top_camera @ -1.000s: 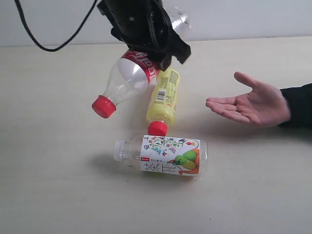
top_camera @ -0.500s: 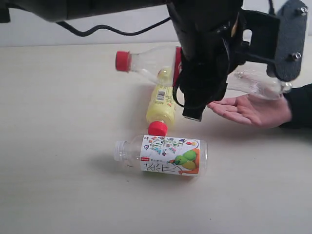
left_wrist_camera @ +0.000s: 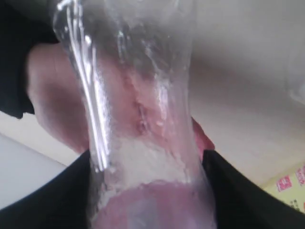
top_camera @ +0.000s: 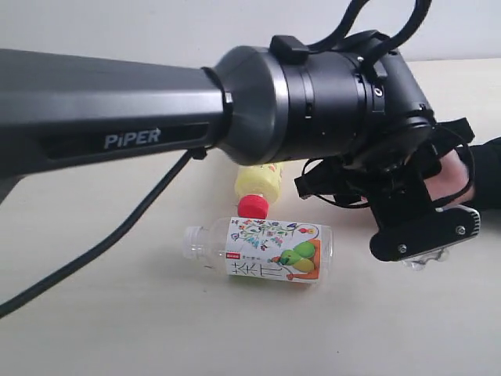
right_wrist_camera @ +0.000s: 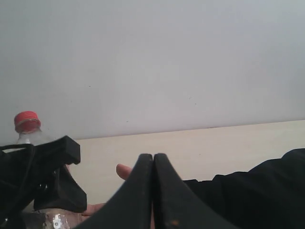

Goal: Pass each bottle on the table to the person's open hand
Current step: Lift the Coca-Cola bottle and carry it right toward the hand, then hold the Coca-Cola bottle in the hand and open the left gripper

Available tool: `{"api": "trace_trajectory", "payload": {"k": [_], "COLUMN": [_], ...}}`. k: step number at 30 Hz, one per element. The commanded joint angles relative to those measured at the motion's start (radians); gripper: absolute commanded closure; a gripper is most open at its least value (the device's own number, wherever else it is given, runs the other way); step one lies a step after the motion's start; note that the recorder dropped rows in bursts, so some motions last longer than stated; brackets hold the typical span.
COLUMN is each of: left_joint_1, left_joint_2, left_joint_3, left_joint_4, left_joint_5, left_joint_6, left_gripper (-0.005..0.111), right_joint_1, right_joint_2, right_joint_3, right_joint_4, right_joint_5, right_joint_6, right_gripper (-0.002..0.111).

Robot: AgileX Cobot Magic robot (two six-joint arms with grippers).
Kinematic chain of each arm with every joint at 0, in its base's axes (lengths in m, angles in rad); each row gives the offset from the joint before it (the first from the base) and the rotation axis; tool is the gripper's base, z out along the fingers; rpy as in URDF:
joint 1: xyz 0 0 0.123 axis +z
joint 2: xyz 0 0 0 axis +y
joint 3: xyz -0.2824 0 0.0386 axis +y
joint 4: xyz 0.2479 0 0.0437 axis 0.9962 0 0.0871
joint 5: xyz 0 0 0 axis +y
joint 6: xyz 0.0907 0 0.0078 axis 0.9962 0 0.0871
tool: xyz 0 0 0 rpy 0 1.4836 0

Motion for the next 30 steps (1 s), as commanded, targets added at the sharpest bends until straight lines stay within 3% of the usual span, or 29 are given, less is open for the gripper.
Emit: {"api": "trace_trajectory", "payload": {"k": [1, 6, 20, 30], "left_joint_1": [0.016, 0.054, 0.061, 0.083], "left_joint_2": [0.013, 0.042, 0.154, 0.205], "left_joint_3": [-0.042, -0.149, -0.262, -0.287], "left_joint_4": [-0.131, -0.324, -0.376, -0.408], "left_joint_5": [-0.034, 0.022, 0.08, -0.001], "left_joint_6": [0.095, 0.204, 0.299, 0.351], "left_gripper": [0.107, 0.107, 0.107, 0.107], "right_joint_1": [-0.005, -0.005, -0.005, -0.005], "right_joint_2": [-0.006, -0.006, -0.006, -0.006], "right_joint_3": [0.005, 0.005, 0.005, 0.005], "right_joint_4": [0.0, 0.0, 0.0, 0.0], "right_joint_5": [-0.003, -0.003, -0.003, -0.003], "right_joint_6": [0.0, 0.0, 0.0, 0.0], "right_gripper": [0.108, 0.108, 0.108, 0.108]}}
